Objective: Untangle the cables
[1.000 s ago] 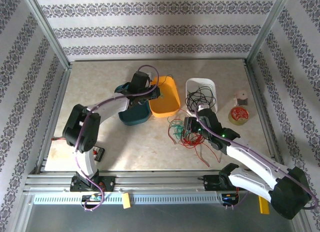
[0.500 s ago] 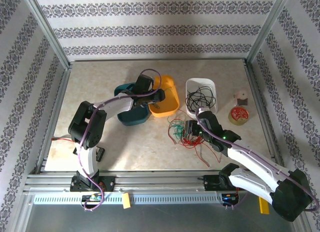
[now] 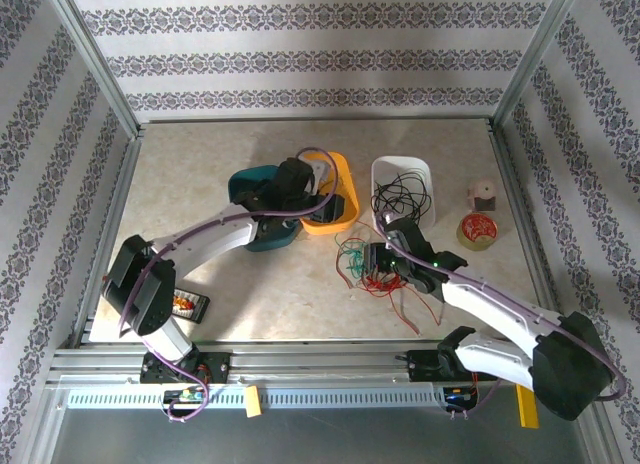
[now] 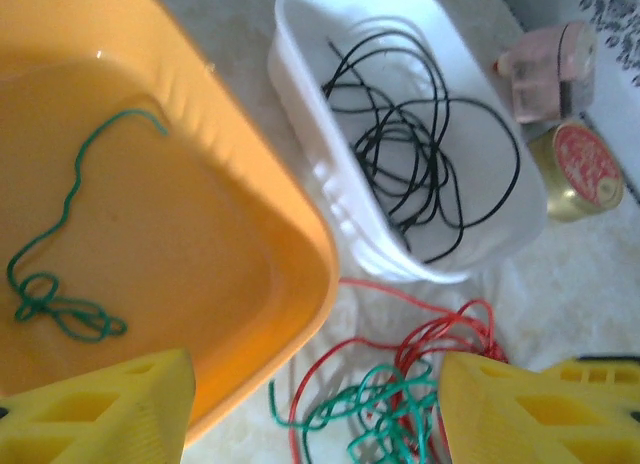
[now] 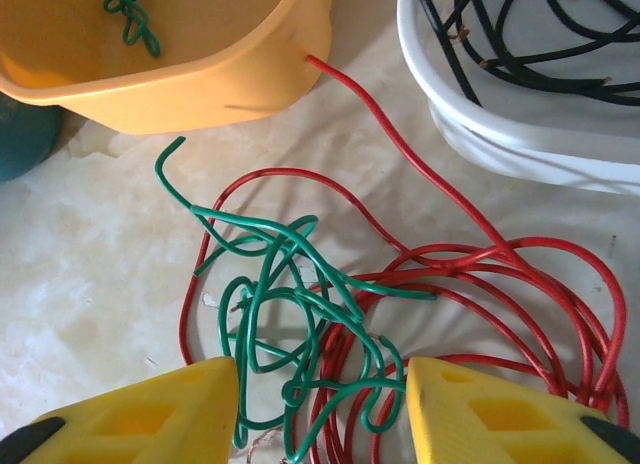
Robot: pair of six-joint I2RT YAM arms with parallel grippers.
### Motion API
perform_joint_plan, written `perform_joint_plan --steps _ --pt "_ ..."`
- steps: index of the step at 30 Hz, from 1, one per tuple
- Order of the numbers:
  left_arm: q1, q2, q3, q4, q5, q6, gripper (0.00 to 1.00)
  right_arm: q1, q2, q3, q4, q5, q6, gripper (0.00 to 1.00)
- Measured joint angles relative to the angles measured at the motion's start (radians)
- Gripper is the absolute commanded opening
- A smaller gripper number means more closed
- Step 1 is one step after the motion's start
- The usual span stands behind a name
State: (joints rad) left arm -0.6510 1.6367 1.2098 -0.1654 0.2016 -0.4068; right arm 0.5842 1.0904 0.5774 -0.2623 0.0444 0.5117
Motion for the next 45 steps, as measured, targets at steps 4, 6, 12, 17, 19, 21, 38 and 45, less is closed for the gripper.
perform_joint_plan --steps 4,6,12,17,19,21,38,45 --pt "0.001 -0.025 -0.098 -0.008 0.030 0.014 0.65 -0.048 0.055 0.036 0.000 -0.061 -0.016 0.38" --pt "-0.003 -0.026 -0.135 -0.013 0.044 0.028 0.65 -0.071 0.082 0.051 0.000 -0.089 -0.020 0.37" --pt "-0.057 -0.026 -0.200 -0.031 0.084 0.100 0.65 -0.119 0.154 0.084 -0.004 -0.154 -0.029 0.35" --pt "-0.100 -0.026 -0.216 -0.031 0.135 0.150 0.65 -0.131 0.206 0.104 -0.007 -0.185 -0.045 0.35" --pt "-0.105 -0.025 -0.217 -0.030 0.144 0.163 0.65 -0.131 0.221 0.105 -0.007 -0.195 -0.048 0.36" --pt "-0.110 -0.019 -0.217 -0.030 0.151 0.172 0.65 -0.131 0.237 0.105 -0.006 -0.203 -0.048 0.36" --pt "-0.149 0.162 -0.071 -0.037 0.217 0.247 0.65 -0.151 0.380 0.166 0.035 -0.238 -0.098 0.07" --pt "-0.154 0.242 0.007 -0.035 0.189 0.254 0.62 -0.151 0.351 0.166 0.030 -0.263 -0.090 0.05"
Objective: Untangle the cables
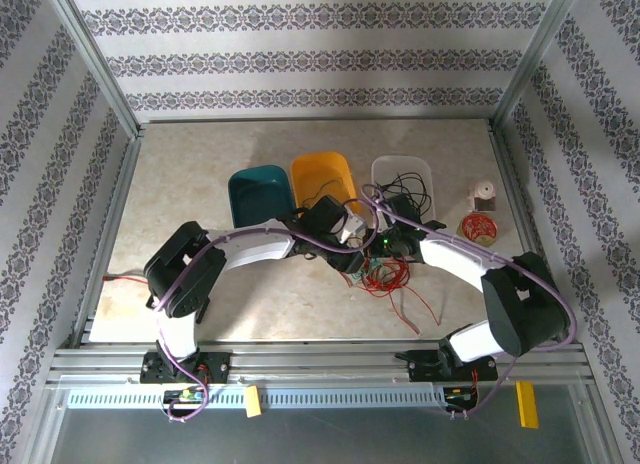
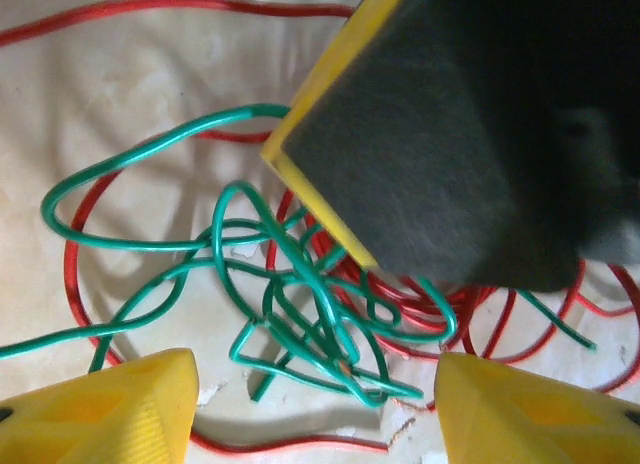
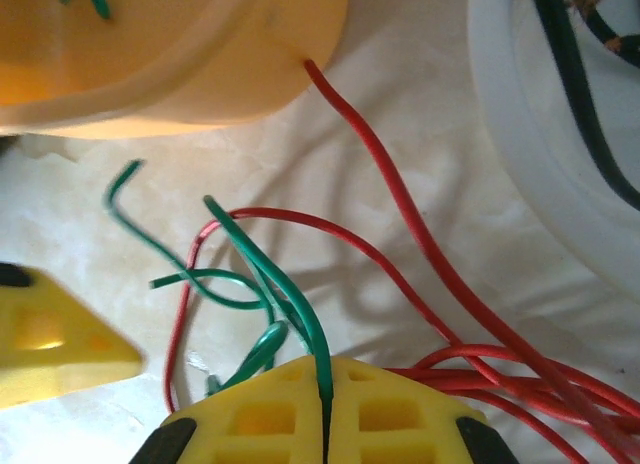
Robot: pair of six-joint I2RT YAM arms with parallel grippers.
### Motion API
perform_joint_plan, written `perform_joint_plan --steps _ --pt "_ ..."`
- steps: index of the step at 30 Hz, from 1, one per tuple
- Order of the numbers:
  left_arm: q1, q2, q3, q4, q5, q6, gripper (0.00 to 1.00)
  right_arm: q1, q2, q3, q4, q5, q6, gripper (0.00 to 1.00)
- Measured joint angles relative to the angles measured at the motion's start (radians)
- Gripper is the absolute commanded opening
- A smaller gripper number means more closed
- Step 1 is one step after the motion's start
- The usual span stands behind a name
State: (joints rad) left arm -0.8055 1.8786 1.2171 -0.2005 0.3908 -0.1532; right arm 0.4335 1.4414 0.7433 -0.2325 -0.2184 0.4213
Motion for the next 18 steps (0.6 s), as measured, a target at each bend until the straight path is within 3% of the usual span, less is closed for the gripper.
perform_joint_plan --steps 5,8,11,18 --pt "0.001 0.048 0.021 0.015 -0.011 -0.004 0.55 -0.002 -0.107 -0.007 -0.011 -0.021 0.042 0.06" --pt "0.000 0.069 0.021 0.029 -0.022 -0.009 0.35 -0.013 -0.155 -0.021 -0.022 -0.040 0.068 0.05" --pt "0.000 0.076 0.011 0.045 -0.024 -0.007 0.01 -0.022 -0.195 -0.032 -0.022 -0.065 0.090 0.06" --pt "0.005 0.042 -0.064 0.137 -0.003 -0.010 0.00 -0.074 -0.299 -0.064 -0.042 -0.091 0.131 0.05"
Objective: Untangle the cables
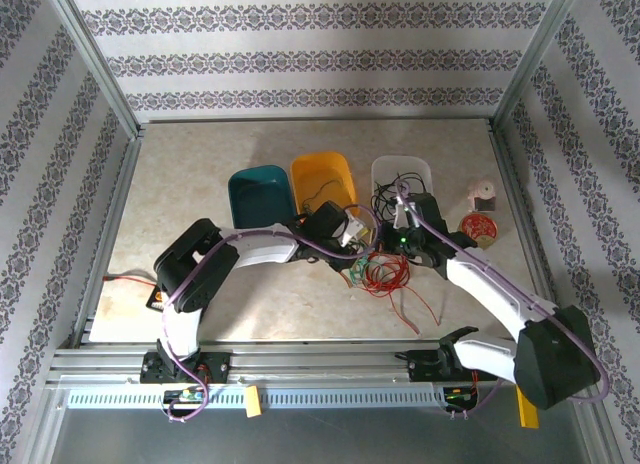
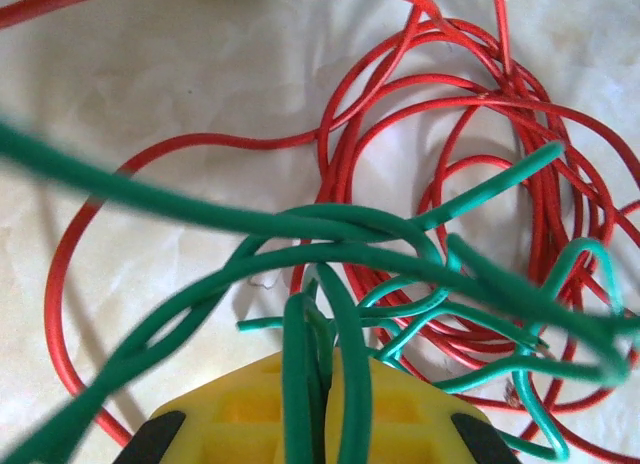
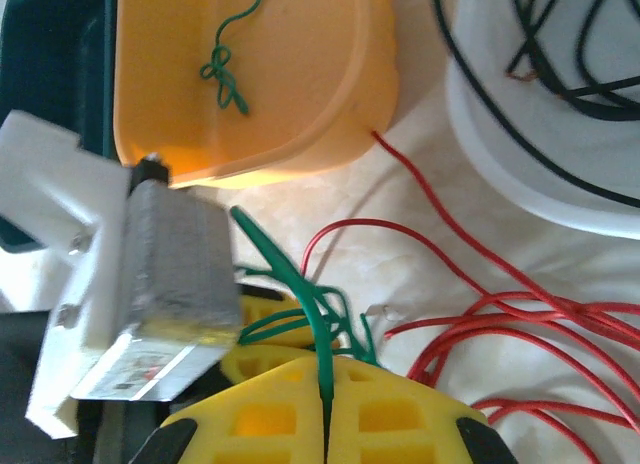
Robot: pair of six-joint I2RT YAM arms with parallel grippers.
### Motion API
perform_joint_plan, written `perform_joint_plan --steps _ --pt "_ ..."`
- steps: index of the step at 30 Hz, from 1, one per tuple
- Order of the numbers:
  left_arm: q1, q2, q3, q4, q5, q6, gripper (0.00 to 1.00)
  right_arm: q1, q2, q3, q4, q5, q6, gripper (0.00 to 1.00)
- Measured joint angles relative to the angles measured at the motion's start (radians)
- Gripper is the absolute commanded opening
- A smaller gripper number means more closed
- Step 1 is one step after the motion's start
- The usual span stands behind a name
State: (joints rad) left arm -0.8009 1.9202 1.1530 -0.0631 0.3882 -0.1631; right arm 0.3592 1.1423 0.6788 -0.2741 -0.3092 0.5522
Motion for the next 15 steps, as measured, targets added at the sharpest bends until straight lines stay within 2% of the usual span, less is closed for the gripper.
perform_joint_plan --steps 7,15 --pt "0.031 -0.112 -0.130 0.007 0.000 -0.003 0.00 -0.070 -0.081 -0.016 -0.016 0.016 0.033 0.05" --pt "0.044 -0.201 -0.268 -0.006 -0.008 -0.028 0.00 -0.116 -0.132 -0.016 -0.014 0.119 0.075 0.06"
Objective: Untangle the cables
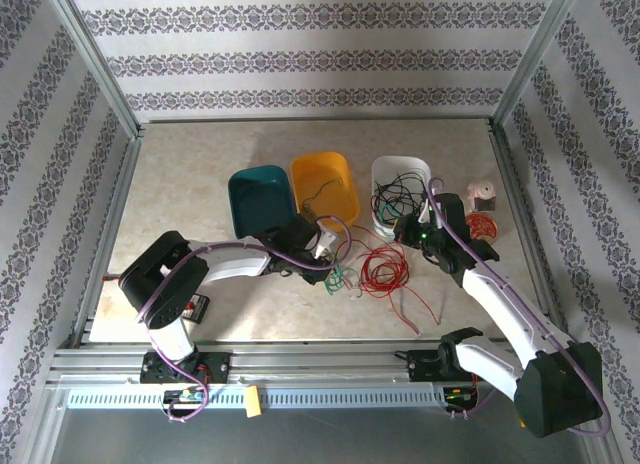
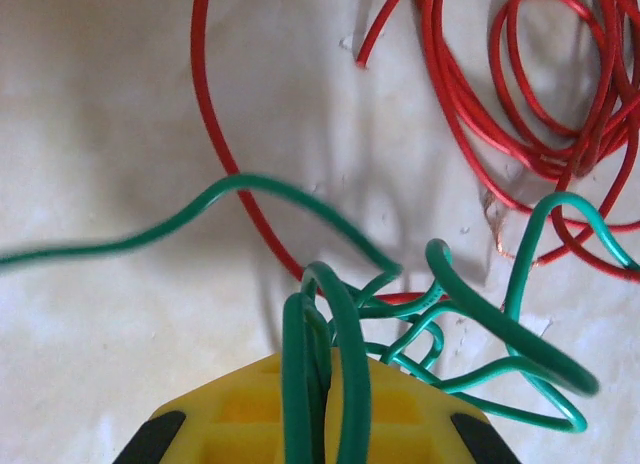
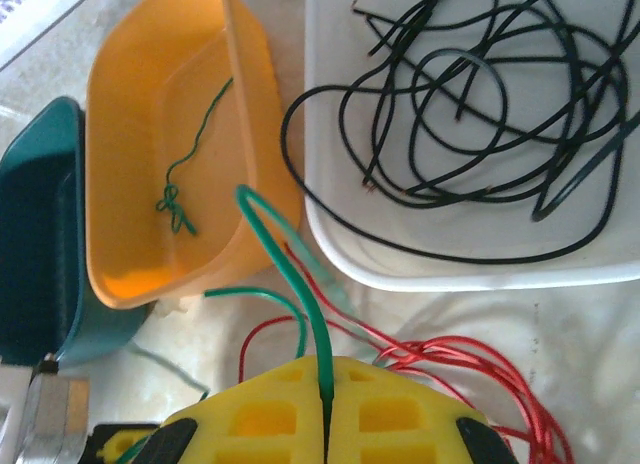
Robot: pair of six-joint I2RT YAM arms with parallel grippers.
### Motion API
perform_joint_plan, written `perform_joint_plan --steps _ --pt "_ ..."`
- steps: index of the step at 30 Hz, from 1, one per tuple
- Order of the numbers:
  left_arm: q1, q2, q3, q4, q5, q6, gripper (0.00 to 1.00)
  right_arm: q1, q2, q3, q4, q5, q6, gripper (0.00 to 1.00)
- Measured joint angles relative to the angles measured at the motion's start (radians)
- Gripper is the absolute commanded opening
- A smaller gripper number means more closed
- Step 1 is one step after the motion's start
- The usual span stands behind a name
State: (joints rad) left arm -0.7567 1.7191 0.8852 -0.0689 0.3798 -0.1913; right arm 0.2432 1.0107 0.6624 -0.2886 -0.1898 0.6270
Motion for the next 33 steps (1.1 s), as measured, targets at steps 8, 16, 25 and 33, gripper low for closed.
perform_joint_plan --steps 8,16,25,33 --pt "0.006 -0.033 -0.032 0.008 0.002 -0.011 0.19 -0.005 -0.032 0.031 0.011 -0.082 -0.026 0.09" --pt "0.008 -0.103 -0.031 0.049 -0.005 -0.039 0.42 0.103 0.185 0.256 0.058 -0.061 -0.056 0.09" --pt "0.056 -0.302 -0.044 0.145 -0.296 -0.185 0.50 0.200 0.645 0.542 0.116 -0.011 -0.054 0.22" --pt "0.104 -0.316 -0.057 0.098 -0.447 -0.197 0.57 0.212 0.763 0.600 0.113 0.036 -0.063 0.45"
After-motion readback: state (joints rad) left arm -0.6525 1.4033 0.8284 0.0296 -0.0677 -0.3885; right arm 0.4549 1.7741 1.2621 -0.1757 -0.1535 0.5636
